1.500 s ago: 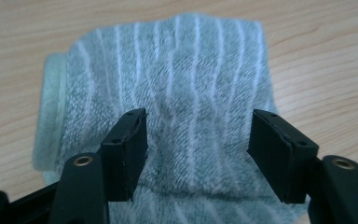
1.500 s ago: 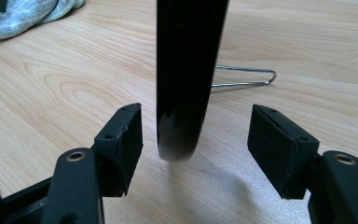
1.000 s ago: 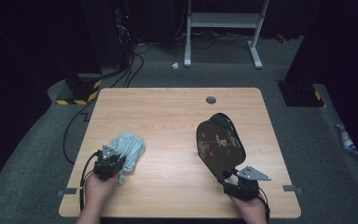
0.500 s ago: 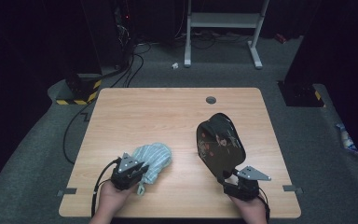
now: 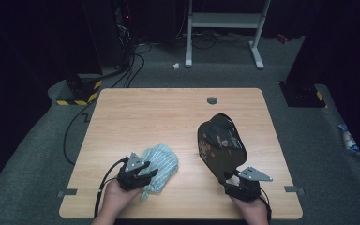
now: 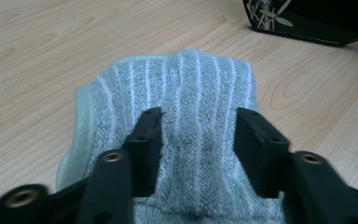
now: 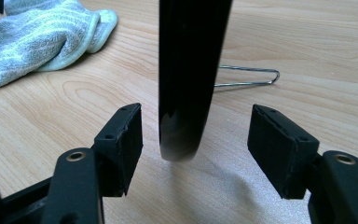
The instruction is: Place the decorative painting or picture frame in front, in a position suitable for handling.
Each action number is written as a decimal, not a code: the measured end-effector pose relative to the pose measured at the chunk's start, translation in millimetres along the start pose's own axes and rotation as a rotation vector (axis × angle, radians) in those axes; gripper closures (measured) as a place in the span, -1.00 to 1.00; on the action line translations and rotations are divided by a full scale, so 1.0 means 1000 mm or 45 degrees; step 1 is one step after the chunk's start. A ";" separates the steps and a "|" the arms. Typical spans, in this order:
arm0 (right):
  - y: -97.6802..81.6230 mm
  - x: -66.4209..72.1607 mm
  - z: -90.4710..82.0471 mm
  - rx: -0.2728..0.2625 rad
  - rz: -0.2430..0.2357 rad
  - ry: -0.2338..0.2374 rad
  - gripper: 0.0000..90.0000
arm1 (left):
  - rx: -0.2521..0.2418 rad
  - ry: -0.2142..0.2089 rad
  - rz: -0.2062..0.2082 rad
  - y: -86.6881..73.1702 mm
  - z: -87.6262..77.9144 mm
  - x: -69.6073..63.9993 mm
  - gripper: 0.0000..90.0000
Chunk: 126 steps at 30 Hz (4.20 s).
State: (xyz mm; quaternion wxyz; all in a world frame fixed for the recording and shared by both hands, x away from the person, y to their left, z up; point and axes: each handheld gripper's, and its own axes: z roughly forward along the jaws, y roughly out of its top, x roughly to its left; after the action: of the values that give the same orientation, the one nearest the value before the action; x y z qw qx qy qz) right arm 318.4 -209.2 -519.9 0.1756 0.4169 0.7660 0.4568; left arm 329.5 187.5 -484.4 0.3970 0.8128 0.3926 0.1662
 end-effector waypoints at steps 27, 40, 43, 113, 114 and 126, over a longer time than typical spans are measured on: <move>0.000 0.000 0.000 0.003 0.001 0.000 -0.22 | 0.115 -0.067 -0.017 -0.020 0.026 0.006 0.23; 0.000 -0.001 0.000 0.002 0.003 0.004 -0.22 | 0.067 -0.034 0.049 -0.022 0.021 0.000 0.41; 0.000 -0.001 0.000 0.001 0.001 0.007 -0.22 | 0.052 -0.049 0.015 -0.021 0.020 0.003 0.42; -0.003 0.000 -0.005 -0.060 0.017 0.053 -0.13 | -0.545 -0.090 -0.005 0.040 -0.017 -0.033 0.54; -0.003 0.000 -0.006 -0.064 0.026 0.060 -0.13 | -0.557 -0.089 0.003 0.043 -0.017 -0.035 0.54; -0.001 0.004 -0.007 -0.094 -0.023 0.068 -0.01 | -0.644 -0.061 0.065 0.087 -0.012 -0.051 0.54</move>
State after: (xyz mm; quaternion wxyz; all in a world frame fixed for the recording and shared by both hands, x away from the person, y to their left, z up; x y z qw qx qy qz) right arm 311.5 -210.4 -516.3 0.1748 0.3907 0.7567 0.4941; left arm 334.1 121.9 -406.8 0.5927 0.7009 0.3084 0.2498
